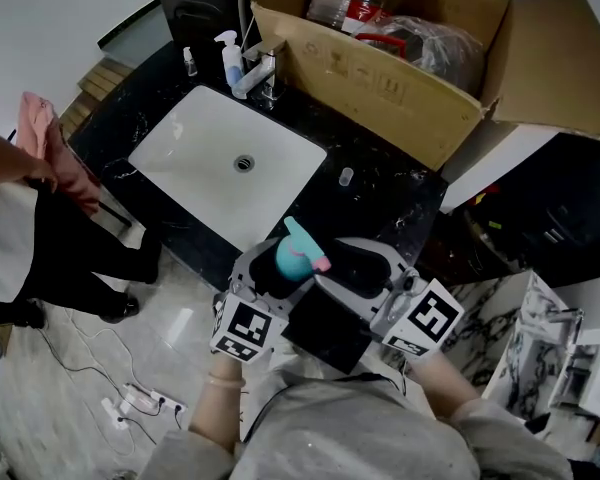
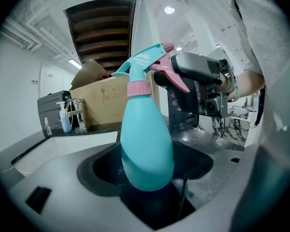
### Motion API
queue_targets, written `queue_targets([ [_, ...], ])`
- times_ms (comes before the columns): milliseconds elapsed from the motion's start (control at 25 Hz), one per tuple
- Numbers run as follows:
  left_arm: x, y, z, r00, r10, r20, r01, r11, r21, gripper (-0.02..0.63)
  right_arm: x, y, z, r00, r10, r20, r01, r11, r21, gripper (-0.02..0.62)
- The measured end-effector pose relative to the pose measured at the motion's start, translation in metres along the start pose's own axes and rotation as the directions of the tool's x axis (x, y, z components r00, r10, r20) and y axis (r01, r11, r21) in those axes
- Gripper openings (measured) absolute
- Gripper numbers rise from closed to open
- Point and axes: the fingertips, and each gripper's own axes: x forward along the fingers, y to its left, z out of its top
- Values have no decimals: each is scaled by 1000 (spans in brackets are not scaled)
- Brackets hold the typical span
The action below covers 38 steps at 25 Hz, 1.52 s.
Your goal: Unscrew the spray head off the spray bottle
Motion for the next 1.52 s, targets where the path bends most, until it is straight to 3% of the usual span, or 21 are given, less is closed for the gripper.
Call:
queue_targets([
  [120, 0, 0, 1, 1000, 1, 3, -1, 1000, -1, 341, -13, -17, -3, 998, -66, 5, 66, 998, 21, 117],
  [360, 0, 1, 2, 1000, 2, 2, -2, 1000, 0, 341, 2, -45, 0, 989, -149, -16, 150, 988, 36, 40],
  [560, 0, 0, 3, 1000, 6, 9, -6, 1000, -2, 341, 10, -49, 5, 980, -198, 3, 198, 980, 12, 33],
  [640, 0, 0, 3, 1000, 7, 11, -7, 1000, -4, 341, 4, -38, 11, 985, -168, 42, 167, 986, 25, 36],
  [720, 0, 1, 3, 1000, 9, 9, -9, 1000, -4, 341, 5, -19, 14, 995, -72, 72, 67, 995, 75, 105],
  [800, 0, 1, 4, 1000, 11, 9, -11, 1000, -5, 341, 13, -3, 17, 995, 19, 94, -34, 987, 154, 280],
  [840, 0, 0, 3, 1000, 12, 9, -12, 1000, -5, 341, 19, 2, 18, 994, 41, 104, -60, 981, 186, 326],
  [920, -1, 0, 2, 1000, 14, 4, -14, 1000, -8, 341, 32, 6, 20, 993, 57, 103, -78, 974, 213, 360],
  [1000, -1, 0, 3, 1000, 14, 2, -14, 1000, -5, 341, 43, 10, 19, 996, 65, 64, -76, 981, 180, 368],
  [1080, 0, 0, 3, 1000, 15, 6, -15, 1000, -4, 341, 49, 13, 14, 998, 59, 1, -59, 994, 93, 342],
  [1200, 0, 0, 4, 1000, 15, 8, -15, 1000, -5, 341, 42, 9, 5, 999, 18, -49, -18, 1000, 15, 246],
  [1520, 1, 0, 1, 1000, 8, 16, -8, 1000, -10, 341, 3, -32, 1, 995, -102, -6, 102, 987, 127, 179],
])
